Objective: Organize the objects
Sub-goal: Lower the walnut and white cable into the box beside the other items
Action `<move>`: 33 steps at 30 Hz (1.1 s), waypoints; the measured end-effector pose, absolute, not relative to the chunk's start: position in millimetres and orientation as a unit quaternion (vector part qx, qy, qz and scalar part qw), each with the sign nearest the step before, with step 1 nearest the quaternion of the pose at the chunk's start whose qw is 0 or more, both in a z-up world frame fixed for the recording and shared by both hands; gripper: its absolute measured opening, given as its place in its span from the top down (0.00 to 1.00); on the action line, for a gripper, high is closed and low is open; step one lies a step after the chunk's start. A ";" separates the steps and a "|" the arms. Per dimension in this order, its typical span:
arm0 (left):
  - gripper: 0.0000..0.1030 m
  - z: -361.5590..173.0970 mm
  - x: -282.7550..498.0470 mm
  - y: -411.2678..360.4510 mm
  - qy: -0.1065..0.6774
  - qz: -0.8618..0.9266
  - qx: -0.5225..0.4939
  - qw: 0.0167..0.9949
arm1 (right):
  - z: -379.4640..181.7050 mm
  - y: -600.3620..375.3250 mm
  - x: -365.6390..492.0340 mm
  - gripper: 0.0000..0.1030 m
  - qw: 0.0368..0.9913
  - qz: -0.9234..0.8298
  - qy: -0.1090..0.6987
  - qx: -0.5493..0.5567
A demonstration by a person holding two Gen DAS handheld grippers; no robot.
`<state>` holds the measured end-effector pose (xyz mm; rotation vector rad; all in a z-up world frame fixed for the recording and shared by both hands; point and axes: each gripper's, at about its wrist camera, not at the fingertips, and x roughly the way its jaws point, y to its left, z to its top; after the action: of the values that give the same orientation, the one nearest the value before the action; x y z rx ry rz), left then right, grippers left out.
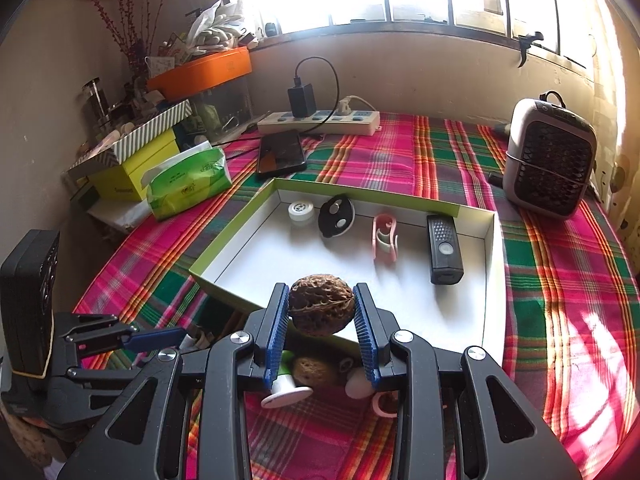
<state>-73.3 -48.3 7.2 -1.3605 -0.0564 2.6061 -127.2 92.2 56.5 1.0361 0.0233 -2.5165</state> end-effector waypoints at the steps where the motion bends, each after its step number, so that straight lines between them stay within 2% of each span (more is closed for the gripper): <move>1: 0.78 7.2 -72.8 -46.3 -0.012 0.883 -0.459 0.097 | 56.4 92.1 -127.4 0.67 0.209 -0.904 0.008 0.373; 4: 0.86 6.6 -72.3 -39.5 0.020 0.888 -0.454 0.079 | 55.9 91.6 -127.8 0.67 0.209 -0.904 0.007 0.373; 12: 0.88 9.3 -72.6 -43.7 0.010 0.888 -0.451 0.082 | 54.0 91.2 -127.0 0.67 0.210 -0.903 0.009 0.375; 22: 0.88 38.2 -74.0 -45.8 -0.012 0.900 -0.422 0.105 | 57.7 91.4 -128.5 0.67 0.208 -0.904 0.008 0.373; 33: 0.88 54.4 -119.1 -43.3 -0.034 0.904 -0.408 0.122 | 61.9 88.0 -150.6 0.67 0.204 -0.901 0.008 0.383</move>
<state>-119.1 -43.3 54.4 -1.1920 -0.0981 2.6396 -150.6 88.0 61.9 1.0673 0.0224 -2.5124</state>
